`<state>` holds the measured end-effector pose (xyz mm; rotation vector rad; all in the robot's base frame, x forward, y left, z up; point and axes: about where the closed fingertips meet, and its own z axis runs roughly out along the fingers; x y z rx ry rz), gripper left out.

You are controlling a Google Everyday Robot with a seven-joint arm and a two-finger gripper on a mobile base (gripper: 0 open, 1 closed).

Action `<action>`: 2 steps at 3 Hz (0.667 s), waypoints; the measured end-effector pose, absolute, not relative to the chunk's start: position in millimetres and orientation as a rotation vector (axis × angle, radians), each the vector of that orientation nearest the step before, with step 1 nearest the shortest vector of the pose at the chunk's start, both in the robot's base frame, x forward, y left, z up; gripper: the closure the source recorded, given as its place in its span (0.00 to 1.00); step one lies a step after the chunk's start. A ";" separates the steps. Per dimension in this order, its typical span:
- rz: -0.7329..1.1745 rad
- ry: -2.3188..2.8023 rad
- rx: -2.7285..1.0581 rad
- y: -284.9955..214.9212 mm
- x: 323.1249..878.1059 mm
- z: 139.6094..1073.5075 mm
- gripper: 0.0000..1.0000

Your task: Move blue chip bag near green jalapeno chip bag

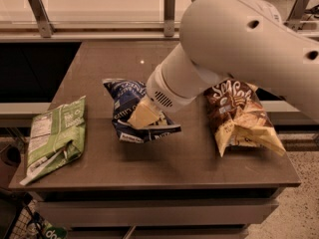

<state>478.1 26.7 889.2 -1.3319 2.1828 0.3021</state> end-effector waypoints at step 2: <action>0.297 2.176 -1.336 28.6 476.2 892.0 0.35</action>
Offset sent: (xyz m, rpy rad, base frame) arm -0.0008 0.0008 0.0012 -0.0007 -0.0027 0.0016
